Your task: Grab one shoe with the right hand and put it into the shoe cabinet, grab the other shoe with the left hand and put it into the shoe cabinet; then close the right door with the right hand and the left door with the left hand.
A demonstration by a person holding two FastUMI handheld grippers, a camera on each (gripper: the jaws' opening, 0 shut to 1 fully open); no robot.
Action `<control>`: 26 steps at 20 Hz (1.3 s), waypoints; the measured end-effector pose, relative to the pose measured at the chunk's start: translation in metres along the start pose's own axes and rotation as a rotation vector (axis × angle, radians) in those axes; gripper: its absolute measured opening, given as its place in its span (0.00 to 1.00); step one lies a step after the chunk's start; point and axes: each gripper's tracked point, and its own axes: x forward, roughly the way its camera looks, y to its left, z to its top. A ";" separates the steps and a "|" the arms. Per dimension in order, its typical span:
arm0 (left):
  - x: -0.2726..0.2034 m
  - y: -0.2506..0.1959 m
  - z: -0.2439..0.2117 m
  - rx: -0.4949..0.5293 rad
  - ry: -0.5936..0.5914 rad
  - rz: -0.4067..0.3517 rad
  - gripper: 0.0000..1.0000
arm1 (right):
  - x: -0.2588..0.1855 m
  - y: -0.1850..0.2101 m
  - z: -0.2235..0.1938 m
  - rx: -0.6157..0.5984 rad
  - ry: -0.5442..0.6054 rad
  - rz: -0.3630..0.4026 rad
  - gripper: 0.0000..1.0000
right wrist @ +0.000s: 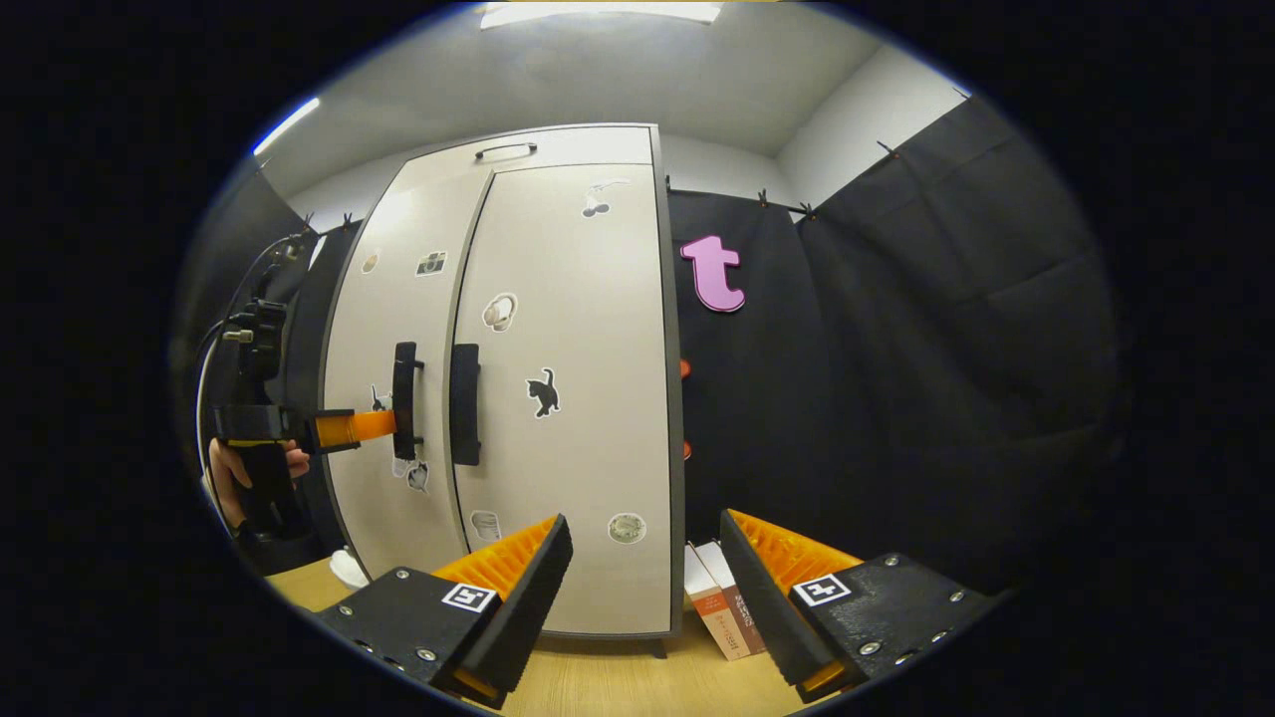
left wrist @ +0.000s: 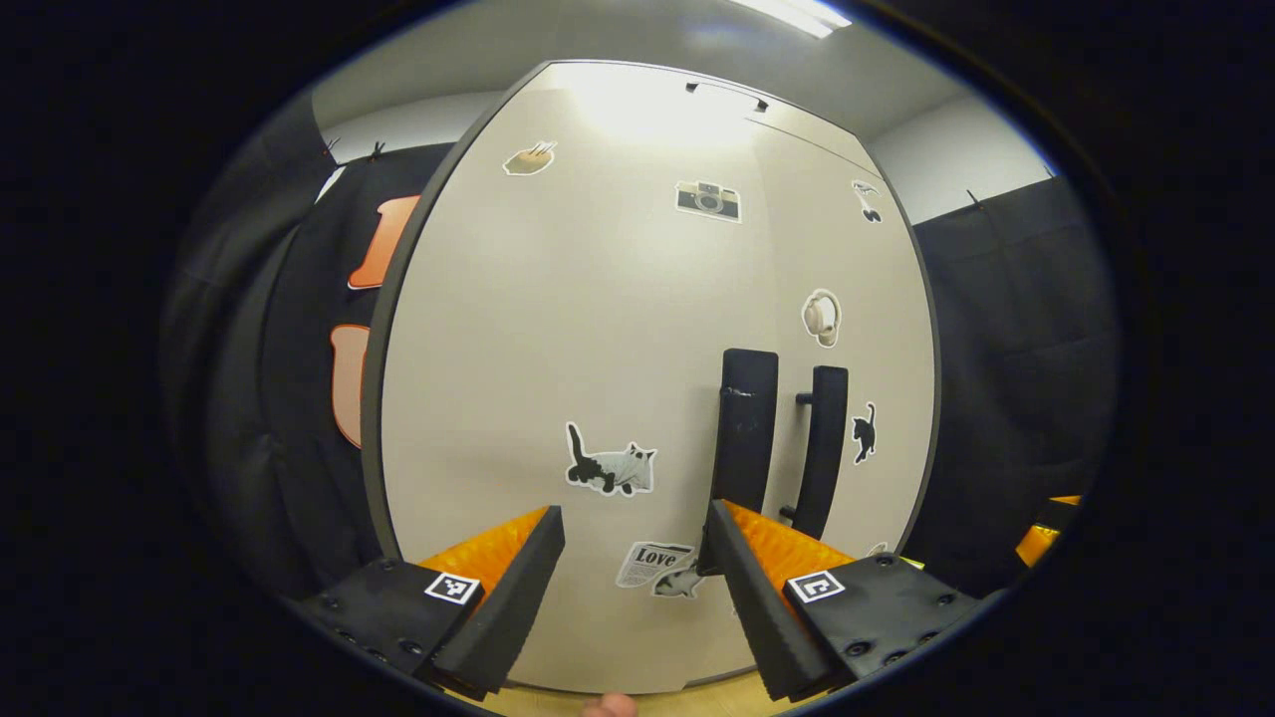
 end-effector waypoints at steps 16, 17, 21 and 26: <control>-0.029 -0.015 0.017 0.017 -0.049 -0.009 0.99 | 0.003 0.008 -0.007 0.018 0.008 0.029 0.92; -0.038 -0.013 0.021 0.025 -0.061 0.001 0.94 | 0.003 0.012 -0.006 0.021 0.006 0.039 0.92; -0.074 0.002 0.023 0.046 -0.090 0.044 0.96 | 0.003 0.030 -0.006 0.028 0.002 0.079 0.92; -0.118 0.034 -0.003 0.054 -0.080 0.134 0.96 | -0.006 0.054 0.000 0.010 -0.021 0.116 0.92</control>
